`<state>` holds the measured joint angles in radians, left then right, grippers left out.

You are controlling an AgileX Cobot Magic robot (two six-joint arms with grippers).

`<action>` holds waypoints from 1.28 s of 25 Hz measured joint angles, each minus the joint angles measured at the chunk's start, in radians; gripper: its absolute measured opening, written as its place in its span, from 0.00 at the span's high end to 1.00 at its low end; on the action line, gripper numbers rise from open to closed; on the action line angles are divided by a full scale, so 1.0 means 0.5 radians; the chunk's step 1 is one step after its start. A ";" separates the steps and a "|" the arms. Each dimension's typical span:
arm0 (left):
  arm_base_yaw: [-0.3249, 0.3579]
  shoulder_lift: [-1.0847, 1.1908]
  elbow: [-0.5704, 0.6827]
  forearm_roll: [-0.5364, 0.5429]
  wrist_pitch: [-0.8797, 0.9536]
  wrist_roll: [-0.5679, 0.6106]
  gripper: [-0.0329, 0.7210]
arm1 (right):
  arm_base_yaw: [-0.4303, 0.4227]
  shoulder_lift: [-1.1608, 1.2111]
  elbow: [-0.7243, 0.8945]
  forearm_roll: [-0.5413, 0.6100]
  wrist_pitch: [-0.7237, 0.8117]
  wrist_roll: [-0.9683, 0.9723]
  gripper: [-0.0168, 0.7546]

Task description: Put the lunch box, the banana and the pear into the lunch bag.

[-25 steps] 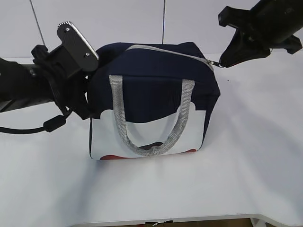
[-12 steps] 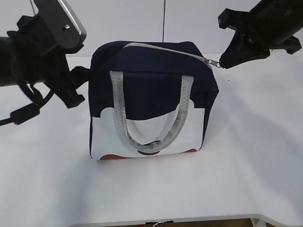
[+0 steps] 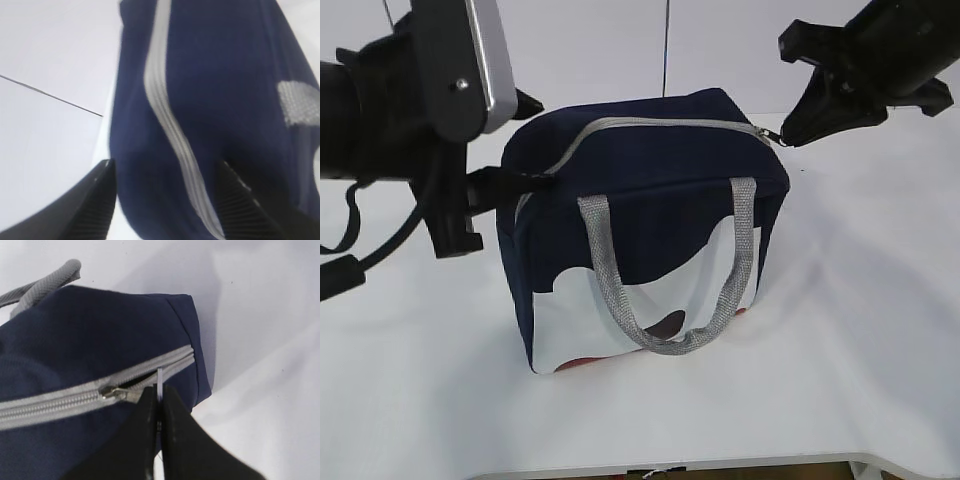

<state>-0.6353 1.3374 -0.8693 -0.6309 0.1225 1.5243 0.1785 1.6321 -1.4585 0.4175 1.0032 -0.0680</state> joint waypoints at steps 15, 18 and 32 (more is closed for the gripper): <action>-0.079 -0.053 -0.442 -0.231 0.582 0.000 0.36 | 0.000 0.024 0.000 0.077 -0.004 -0.060 0.95; -0.171 0.018 -0.446 -0.239 0.628 0.013 0.36 | 0.000 0.024 0.000 0.081 -0.007 -0.072 0.95; -0.301 0.397 -0.446 -0.180 0.257 0.041 0.36 | 0.000 0.024 0.000 0.085 0.000 -0.117 0.95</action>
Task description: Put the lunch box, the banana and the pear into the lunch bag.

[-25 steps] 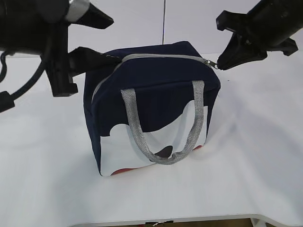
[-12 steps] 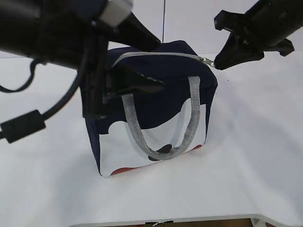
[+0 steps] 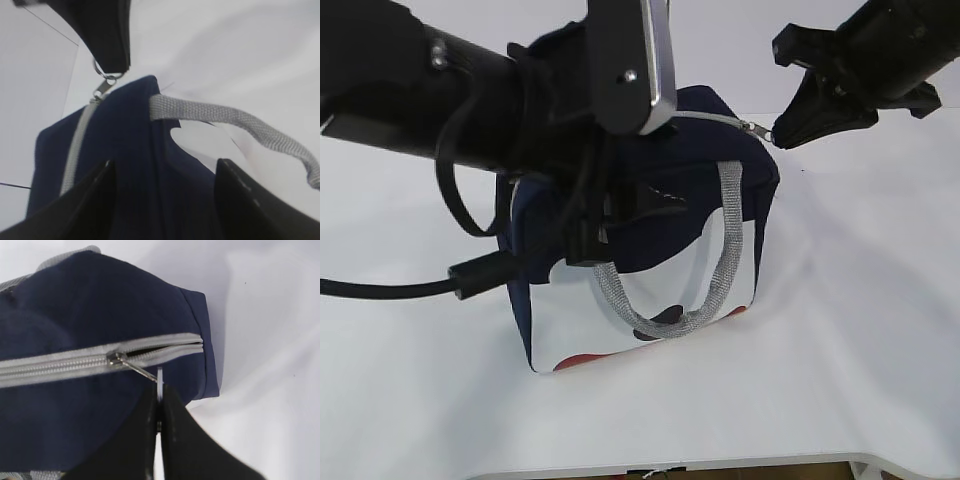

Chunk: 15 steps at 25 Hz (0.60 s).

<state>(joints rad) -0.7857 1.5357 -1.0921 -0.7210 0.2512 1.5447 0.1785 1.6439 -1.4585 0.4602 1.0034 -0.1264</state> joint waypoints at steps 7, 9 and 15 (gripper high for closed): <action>0.000 0.131 0.000 0.023 -0.200 0.003 0.41 | 0.000 0.000 0.000 0.004 0.007 -0.021 0.95; 0.000 0.134 0.000 0.023 -0.242 0.003 0.50 | 0.000 0.000 0.000 0.004 0.010 -0.026 0.95; 0.000 0.134 0.000 0.193 -0.272 0.007 0.83 | 0.000 0.000 0.000 0.004 0.010 -0.026 0.95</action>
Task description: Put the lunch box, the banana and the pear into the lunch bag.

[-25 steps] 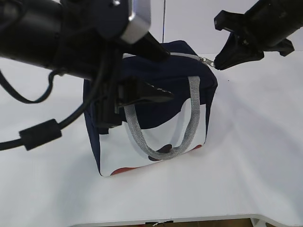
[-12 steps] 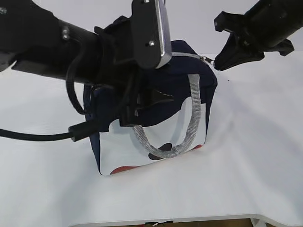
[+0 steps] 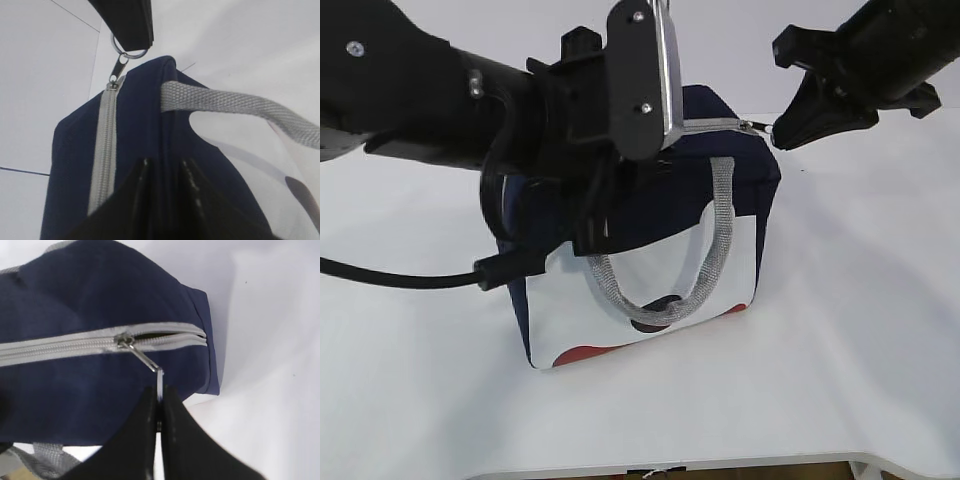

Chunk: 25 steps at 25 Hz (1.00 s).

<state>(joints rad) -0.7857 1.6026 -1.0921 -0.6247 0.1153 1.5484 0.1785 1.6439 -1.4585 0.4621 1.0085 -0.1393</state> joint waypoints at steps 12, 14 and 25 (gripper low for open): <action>0.000 0.005 0.000 0.231 0.004 0.000 0.97 | -0.004 0.000 0.000 0.000 0.045 0.084 0.95; 0.000 0.005 0.000 0.305 0.028 0.000 0.97 | -0.028 0.000 0.000 0.000 0.050 0.107 0.95; 0.067 0.005 -0.005 0.456 0.112 0.004 0.97 | -0.168 0.032 0.000 0.049 0.071 0.136 0.95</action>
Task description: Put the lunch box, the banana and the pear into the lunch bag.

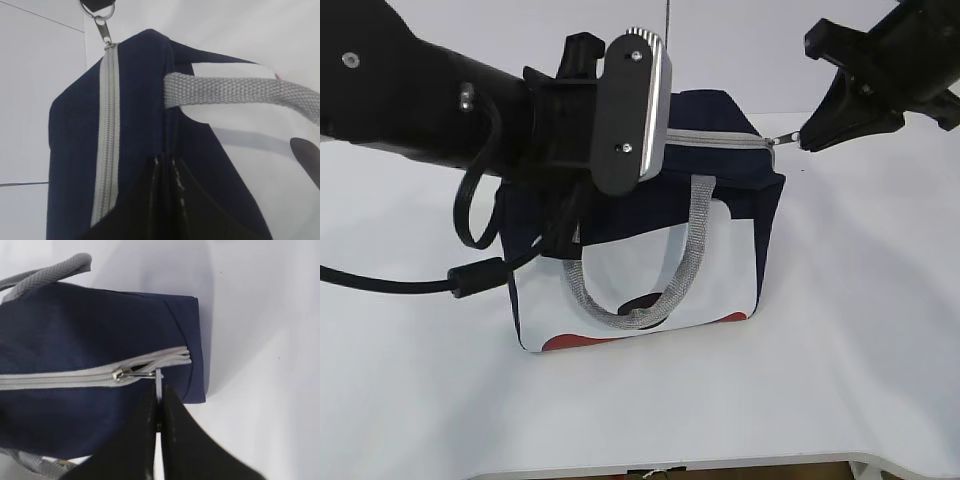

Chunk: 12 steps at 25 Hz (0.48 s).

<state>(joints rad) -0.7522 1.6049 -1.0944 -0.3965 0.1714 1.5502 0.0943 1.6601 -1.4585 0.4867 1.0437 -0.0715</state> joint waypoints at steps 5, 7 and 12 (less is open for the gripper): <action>0.029 -0.031 0.000 0.048 0.020 0.000 0.97 | -0.009 0.090 0.000 -0.001 -0.025 0.000 0.95; 0.051 -0.040 0.000 0.049 0.024 0.000 0.97 | -0.012 0.120 0.000 -0.008 -0.026 -0.010 0.95; 0.112 -0.043 0.000 0.053 0.027 0.000 0.97 | -0.012 0.173 0.000 -0.008 -0.028 -0.087 0.95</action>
<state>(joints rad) -0.6960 1.5834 -1.0944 -0.3701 0.1849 1.5502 0.0882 1.7466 -1.4585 0.4826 1.0298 -0.1150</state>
